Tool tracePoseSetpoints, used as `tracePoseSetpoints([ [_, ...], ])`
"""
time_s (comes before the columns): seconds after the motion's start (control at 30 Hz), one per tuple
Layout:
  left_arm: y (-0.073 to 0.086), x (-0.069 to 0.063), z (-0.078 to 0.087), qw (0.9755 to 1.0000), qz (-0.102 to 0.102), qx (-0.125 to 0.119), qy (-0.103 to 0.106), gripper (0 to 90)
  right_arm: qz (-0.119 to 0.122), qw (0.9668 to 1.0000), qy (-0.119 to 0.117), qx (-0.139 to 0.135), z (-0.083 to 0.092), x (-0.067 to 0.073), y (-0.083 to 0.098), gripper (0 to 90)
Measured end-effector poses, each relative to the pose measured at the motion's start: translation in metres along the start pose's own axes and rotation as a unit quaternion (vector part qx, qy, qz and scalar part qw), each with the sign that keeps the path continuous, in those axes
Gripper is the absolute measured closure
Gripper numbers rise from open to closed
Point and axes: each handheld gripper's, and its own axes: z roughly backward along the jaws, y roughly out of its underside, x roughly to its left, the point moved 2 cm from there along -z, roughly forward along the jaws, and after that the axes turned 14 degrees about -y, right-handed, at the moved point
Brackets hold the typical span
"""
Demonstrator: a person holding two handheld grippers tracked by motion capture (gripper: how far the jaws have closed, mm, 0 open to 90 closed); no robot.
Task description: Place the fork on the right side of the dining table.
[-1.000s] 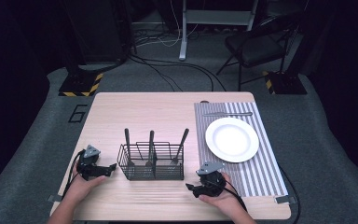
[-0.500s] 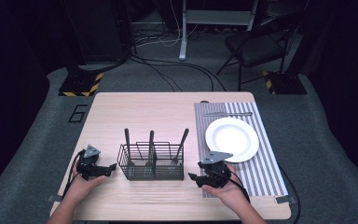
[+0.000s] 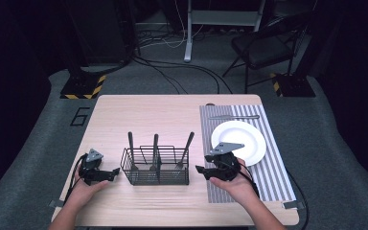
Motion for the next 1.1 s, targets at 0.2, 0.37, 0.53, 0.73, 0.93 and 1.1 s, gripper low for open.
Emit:
tracePoseSetpoints([
  [0.2, 0.000, 0.000, 0.000, 1.0000, 0.000, 0.000, 0.000, 2.3, 0.000, 1.0000, 0.001, -0.001, 0.003, -0.003, -0.012, 45.5],
  [0.37, 0.000, 0.000, 0.000, 1.0000, 0.000, 0.000, 0.000, 2.3, -0.004, 1.0000, -0.001, -0.006, 0.005, -0.005, -0.018, 45.6],
  [0.53, 0.000, 0.000, 0.000, 1.0000, 0.000, 0.000, 0.000, 2.4, -0.006, 1.0000, -0.001, -0.006, 0.007, -0.007, -0.026, 45.8],
  [0.73, 0.000, 0.000, 0.000, 1.0000, 0.000, 0.000, 0.000, 2.3, -0.009, 0.9999, -0.003, -0.010, 0.010, -0.008, -0.036, 46.3],
  [0.93, 0.000, 0.000, 0.000, 1.0000, 0.000, 0.000, 0.000, 2.3, -0.008, 0.9999, -0.005, -0.011, 0.008, -0.010, -0.043, 46.9],
  [1.1, 0.000, 0.000, 0.000, 1.0000, 0.000, 0.000, 0.000, 2.3, -0.003, 0.9999, -0.004, -0.011, 0.004, -0.013, -0.051, 48.5],
])
